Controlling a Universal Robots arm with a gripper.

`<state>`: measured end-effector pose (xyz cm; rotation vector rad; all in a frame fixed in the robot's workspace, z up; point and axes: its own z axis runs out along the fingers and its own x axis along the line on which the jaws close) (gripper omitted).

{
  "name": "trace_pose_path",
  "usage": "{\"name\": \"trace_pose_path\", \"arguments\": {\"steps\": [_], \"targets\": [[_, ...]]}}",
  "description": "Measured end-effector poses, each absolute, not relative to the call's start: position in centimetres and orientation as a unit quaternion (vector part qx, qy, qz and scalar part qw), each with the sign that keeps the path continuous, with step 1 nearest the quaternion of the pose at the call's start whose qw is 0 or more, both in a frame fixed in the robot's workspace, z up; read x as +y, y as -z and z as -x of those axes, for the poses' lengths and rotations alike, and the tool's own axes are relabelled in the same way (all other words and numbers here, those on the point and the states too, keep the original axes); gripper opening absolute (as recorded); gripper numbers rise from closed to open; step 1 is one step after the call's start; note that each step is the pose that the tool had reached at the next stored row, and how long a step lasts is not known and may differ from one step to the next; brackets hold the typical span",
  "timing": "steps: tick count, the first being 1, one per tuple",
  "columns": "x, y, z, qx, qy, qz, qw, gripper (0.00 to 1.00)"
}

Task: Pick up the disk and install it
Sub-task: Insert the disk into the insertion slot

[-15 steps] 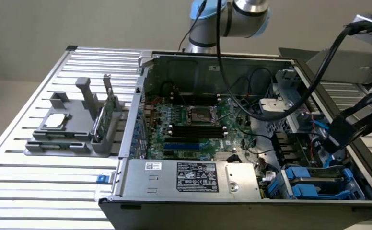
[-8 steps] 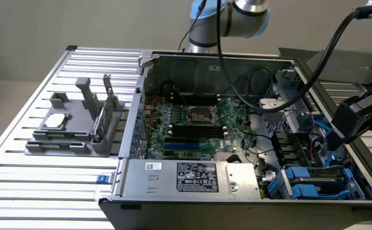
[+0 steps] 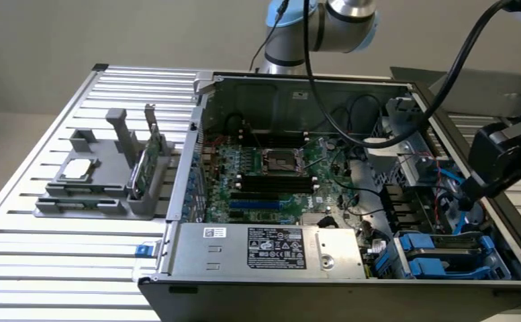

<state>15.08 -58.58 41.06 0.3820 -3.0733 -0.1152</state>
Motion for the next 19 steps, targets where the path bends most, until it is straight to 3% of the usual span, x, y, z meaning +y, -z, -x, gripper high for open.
{"name": "trace_pose_path", "arguments": {"steps": [19], "targets": [[-57.9, -41.1, -16.9, -0.997, 0.02, -0.066, 0.021, 0.31]]}}
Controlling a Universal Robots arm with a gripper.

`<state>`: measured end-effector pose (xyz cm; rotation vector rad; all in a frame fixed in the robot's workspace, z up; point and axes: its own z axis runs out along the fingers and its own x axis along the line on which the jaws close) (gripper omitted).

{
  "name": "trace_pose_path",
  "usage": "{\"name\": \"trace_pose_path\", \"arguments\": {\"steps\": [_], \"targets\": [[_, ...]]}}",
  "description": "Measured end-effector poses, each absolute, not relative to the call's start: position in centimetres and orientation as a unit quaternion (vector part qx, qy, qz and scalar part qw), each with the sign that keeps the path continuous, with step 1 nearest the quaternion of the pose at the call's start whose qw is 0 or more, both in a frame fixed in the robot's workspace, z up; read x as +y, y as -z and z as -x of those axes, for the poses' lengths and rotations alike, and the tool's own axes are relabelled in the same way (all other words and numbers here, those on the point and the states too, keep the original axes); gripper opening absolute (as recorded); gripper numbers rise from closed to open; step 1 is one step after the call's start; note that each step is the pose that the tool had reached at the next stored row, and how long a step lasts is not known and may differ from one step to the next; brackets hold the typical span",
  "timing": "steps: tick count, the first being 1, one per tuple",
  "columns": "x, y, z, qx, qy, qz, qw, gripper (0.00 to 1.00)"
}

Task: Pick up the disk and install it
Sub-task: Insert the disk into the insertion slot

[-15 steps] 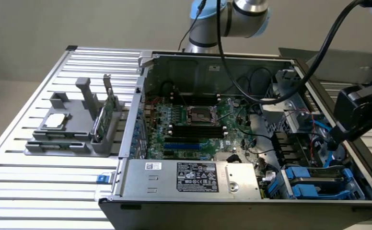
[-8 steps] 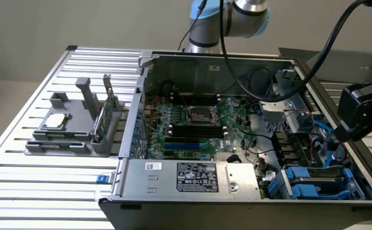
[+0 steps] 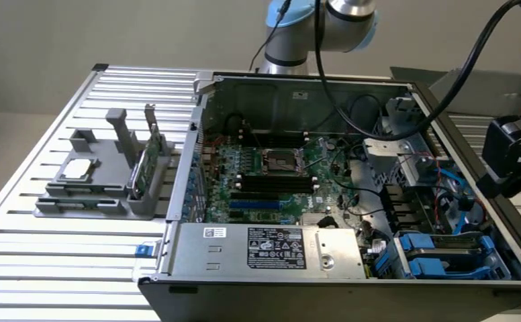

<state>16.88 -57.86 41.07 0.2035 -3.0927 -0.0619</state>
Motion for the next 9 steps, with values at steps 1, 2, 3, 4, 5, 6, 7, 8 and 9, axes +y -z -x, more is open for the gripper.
{"name": "trace_pose_path", "arguments": {"steps": [1, 2, 3, 4, 5, 6, 7, 8, 9], "targets": [[-57.83, -41.07, -16.98, -0.998, 0.019, -0.063, 0.021, 0.31], [-57.81, -41.07, -17.07, -0.998, 0.019, -0.06, 0.021, 0.31], [-57.79, -41.05, -17.12, -0.998, 0.019, -0.056, 0.021, 0.31], [-57.78, -41.03, -17.16, -0.998, 0.019, -0.052, 0.021, 0.31], [-57.77, -41.0, -17.17, -0.999, 0.019, -0.047, 0.02, 0.31], [-57.76, -40.98, -17.18, -0.999, 0.019, -0.041, 0.02, 0.31], [-57.76, -40.94, -17.19, -0.999, 0.019, -0.034, 0.02, 0.31], [-57.76, -40.89, -17.2, -0.999, 0.02, -0.028, 0.02, 0.31], [-57.76, -40.85, -17.2, -0.999, 0.02, -0.021, 0.02, 0.31]]}}
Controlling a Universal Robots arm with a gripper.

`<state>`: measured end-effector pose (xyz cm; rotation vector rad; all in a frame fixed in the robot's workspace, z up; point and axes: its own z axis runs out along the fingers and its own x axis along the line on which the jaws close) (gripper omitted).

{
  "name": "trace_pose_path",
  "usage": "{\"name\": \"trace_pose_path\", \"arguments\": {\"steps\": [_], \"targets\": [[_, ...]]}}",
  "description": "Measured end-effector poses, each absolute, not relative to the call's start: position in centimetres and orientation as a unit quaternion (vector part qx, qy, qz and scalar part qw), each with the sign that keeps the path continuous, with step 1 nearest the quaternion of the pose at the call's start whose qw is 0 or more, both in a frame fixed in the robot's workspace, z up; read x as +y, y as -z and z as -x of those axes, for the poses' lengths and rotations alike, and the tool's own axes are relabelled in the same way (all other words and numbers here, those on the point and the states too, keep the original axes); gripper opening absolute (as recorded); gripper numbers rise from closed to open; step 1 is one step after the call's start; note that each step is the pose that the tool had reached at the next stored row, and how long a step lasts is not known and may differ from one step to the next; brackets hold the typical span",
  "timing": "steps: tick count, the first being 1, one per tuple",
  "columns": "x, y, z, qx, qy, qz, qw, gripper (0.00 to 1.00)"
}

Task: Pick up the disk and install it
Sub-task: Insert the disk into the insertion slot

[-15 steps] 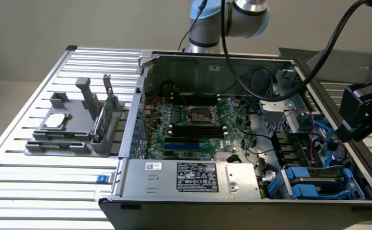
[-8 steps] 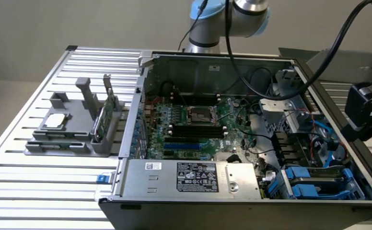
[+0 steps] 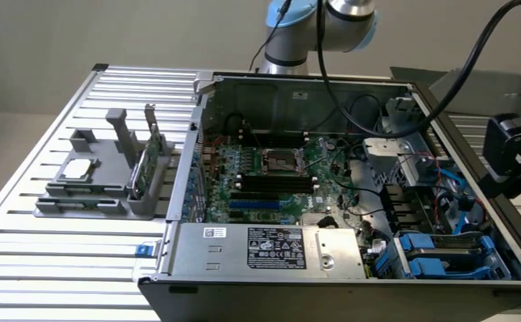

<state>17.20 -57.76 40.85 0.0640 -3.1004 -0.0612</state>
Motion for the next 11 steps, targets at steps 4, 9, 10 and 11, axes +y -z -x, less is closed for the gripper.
{"name": "trace_pose_path", "arguments": {"steps": [4, 9, 10, 11], "targets": [[-57.76, -40.66, -17.21, -1.0, 0.02, 0.01, 0.019, 0.31], [-57.76, -40.4, -17.21, -0.998, 0.021, 0.048, 0.019, 0.31], [-57.76, -40.35, -17.21, -0.998, 0.021, 0.056, 0.018, 0.31], [-57.76, -40.3, -17.21, -0.998, 0.021, 0.063, 0.018, 0.31]]}}
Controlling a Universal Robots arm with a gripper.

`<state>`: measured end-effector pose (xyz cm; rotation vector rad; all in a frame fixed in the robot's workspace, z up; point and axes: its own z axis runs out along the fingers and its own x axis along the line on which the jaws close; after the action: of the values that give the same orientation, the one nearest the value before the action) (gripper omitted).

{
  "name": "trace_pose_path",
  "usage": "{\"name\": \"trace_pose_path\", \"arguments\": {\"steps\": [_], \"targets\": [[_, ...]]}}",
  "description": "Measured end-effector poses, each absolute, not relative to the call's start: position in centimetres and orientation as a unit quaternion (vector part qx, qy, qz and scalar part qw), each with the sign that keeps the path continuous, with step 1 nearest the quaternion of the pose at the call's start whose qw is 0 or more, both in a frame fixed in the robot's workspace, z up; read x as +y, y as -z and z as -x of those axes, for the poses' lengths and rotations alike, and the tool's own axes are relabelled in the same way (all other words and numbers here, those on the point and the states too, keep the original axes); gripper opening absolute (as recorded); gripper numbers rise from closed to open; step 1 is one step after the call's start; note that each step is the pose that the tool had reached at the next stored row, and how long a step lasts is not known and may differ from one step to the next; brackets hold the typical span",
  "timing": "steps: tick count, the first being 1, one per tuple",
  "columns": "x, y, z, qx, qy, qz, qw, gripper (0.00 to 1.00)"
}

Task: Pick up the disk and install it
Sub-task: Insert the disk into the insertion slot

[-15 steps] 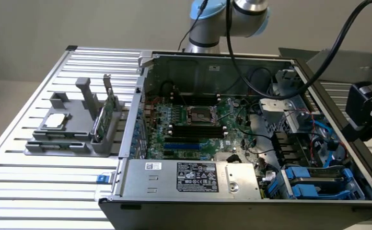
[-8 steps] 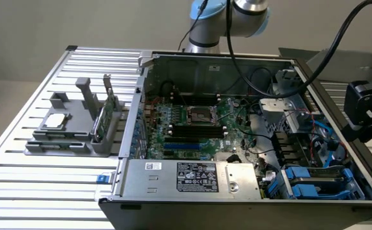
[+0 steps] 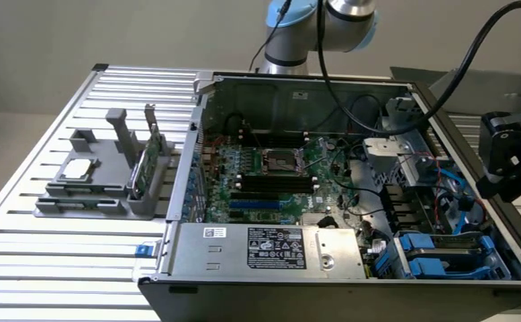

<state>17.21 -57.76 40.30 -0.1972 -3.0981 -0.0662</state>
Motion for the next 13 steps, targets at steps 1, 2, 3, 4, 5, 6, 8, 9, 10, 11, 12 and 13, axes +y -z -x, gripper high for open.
{"name": "trace_pose_path", "arguments": {"steps": [1, 2, 3, 4, 5, 6, 8, 9, 10, 11, 12, 13], "targets": [[-57.76, -40.24, -17.21, -0.997, 0.022, 0.072, 0.018, 0.31], [-57.76, -40.19, -17.21, -0.996, 0.022, 0.079, 0.018, 0.31], [-57.76, -40.15, -17.21, -0.996, 0.022, 0.087, 0.018, 0.31], [-57.76, -40.1, -17.22, -0.995, 0.022, 0.094, 0.018, 0.31], [-57.76, -40.06, -17.22, -0.994, 0.022, 0.102, 0.017, 0.31], [-57.76, -40.01, -17.22, -0.994, 0.022, 0.109, 0.017, 0.31], [-57.76, -39.93, -17.23, -0.992, 0.022, 0.124, 0.017, 0.31], [-57.76, -39.88, -17.23, -0.991, 0.023, 0.132, 0.017, 0.31], [-57.76, -39.83, -17.23, -0.99, 0.023, 0.139, 0.017, 0.31], [-57.76, -39.79, -17.23, -0.989, 0.023, 0.147, 0.016, 0.31], [-57.76, -39.75, -17.24, -0.988, 0.023, 0.154, 0.016, 0.31], [-57.76, -39.71, -17.24, -0.987, 0.023, 0.161, 0.016, 0.31]]}}
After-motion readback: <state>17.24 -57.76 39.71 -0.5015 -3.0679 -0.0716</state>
